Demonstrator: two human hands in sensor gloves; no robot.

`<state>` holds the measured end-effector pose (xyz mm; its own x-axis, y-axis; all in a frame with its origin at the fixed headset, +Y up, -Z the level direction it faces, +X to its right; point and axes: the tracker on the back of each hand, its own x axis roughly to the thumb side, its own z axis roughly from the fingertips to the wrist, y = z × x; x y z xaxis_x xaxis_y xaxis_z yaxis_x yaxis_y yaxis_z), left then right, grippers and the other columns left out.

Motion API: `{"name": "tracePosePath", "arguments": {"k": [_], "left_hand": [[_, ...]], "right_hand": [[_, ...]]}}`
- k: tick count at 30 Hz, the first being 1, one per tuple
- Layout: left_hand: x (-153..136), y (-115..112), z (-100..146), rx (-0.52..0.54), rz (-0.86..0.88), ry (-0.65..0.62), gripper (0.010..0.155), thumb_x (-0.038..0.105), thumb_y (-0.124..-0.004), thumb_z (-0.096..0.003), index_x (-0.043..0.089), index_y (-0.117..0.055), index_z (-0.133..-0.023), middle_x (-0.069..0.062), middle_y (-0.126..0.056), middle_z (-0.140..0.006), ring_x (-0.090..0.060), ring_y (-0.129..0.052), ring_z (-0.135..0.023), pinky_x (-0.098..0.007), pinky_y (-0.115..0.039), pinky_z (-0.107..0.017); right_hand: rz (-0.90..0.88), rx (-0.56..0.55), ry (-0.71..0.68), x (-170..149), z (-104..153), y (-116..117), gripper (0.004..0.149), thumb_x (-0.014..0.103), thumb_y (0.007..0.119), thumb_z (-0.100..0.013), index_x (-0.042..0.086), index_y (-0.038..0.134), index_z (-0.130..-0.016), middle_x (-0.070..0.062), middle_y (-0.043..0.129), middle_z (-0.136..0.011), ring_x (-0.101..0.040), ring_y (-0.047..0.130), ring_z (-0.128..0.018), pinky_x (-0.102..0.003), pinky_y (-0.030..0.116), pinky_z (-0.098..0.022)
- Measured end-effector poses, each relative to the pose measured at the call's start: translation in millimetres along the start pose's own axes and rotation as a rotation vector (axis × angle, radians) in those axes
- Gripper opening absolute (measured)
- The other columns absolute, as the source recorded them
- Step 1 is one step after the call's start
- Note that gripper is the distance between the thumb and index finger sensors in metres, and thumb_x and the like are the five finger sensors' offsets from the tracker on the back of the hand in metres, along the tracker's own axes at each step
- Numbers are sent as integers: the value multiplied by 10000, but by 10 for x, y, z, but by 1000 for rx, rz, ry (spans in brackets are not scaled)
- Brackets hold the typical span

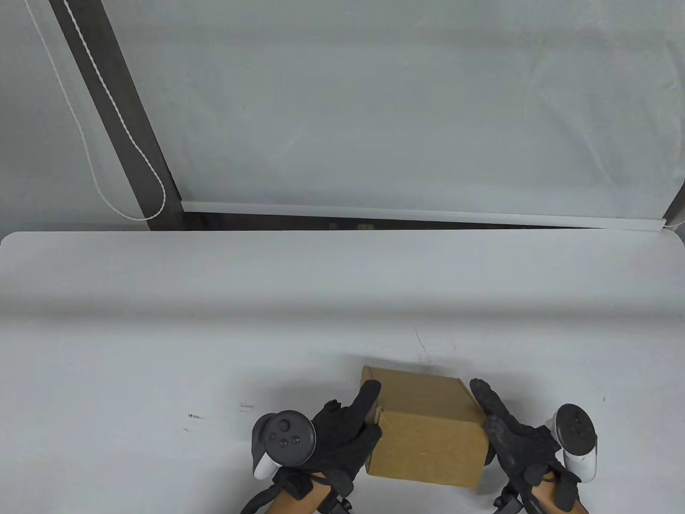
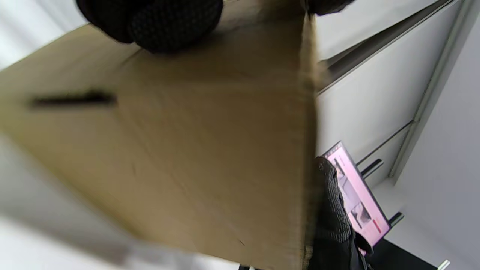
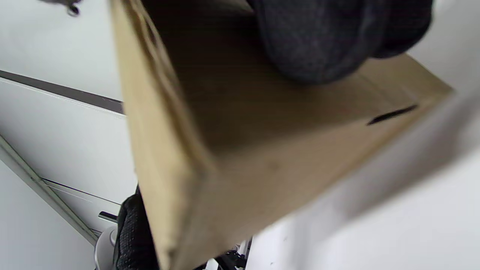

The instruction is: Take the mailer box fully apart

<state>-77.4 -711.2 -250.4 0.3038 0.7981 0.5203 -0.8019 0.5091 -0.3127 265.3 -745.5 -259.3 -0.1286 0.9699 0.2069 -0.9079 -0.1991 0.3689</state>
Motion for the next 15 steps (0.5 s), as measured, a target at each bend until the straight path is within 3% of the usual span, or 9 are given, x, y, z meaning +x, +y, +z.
{"name": "tracePosePath", "arguments": {"k": [4, 6, 7, 8, 10, 12, 14, 15], "left_hand": [[3, 25, 17, 107, 54, -26, 651, 451, -688, -558, 4, -599, -1023, -187, -947, -313, -433, -890, -378, -734, -584, -525], [-46, 21, 16, 89, 41, 33, 676, 468, -674, -560, -54, -601, -984, -151, -959, -287, -403, -917, -360, -727, -610, -506], [-99, 1, 18, 40, 29, 129, 687, 474, -661, -562, -80, -601, -965, -140, -971, -297, -401, -932, -374, -725, -614, -501], [-173, -39, 31, -29, 28, 235, 691, 479, -651, -564, -94, -611, -949, -146, -983, -329, -410, -939, -405, -726, -603, -511], [-272, -64, 72, -85, 110, 313, 718, 524, -610, -578, -74, -561, -972, -178, -975, -416, -441, -914, -484, -738, -556, -536], [-258, -67, 70, -12, 165, 278, 721, 480, -639, -585, -73, -490, -1022, -282, -916, -515, -528, -814, -577, -767, -431, -563], [-161, -37, 62, 25, 88, 233, 738, 473, -679, -571, 73, -383, -1116, -352, -734, -816, -598, -590, -807, -790, -275, -601], [-106, -37, 41, -18, 82, 170, 754, 486, -686, -569, 120, -348, -1136, -375, -583, -952, -615, -430, -895, -783, -192, -613]], "right_hand": [[-8, 50, 8, 6, -22, 80, 842, 674, 604, -521, 131, 319, -1098, -381, 695, -605, -244, 855, -269, -519, 761, -402], [12, 41, 40, 4, -49, 83, 829, 658, 610, -524, 87, 374, -1078, -355, 746, -525, -212, 879, -198, -500, 798, -334], [45, 36, 78, -12, -68, 81, 828, 641, 612, -527, 25, 422, -1046, -340, 797, -445, -200, 886, -110, -489, 825, -259], [99, 50, 124, -53, -72, 86, 824, 635, 610, -529, 3, 444, -1031, -321, 822, -406, -186, 887, -76, -478, 836, -228], [79, 51, 126, -86, -71, 85, 855, 691, 574, -528, 23, 437, -1045, -308, 824, -395, -177, 887, -84, -468, 835, -226], [60, 24, 133, -85, -67, 89, 854, 678, 588, -527, 12, 444, -1042, -322, 824, -397, -196, 889, -92, -484, 827, -231], [101, 19, 127, -67, -60, 81, 852, 680, 574, -531, 12, 443, -1043, -316, 830, -403, -191, 894, -97, -479, 832, -235], [117, 12, 121, -56, -54, 79, 846, 677, 568, -533, 15, 440, -1044, -319, 829, -416, -196, 900, -109, -483, 831, -249]]}}
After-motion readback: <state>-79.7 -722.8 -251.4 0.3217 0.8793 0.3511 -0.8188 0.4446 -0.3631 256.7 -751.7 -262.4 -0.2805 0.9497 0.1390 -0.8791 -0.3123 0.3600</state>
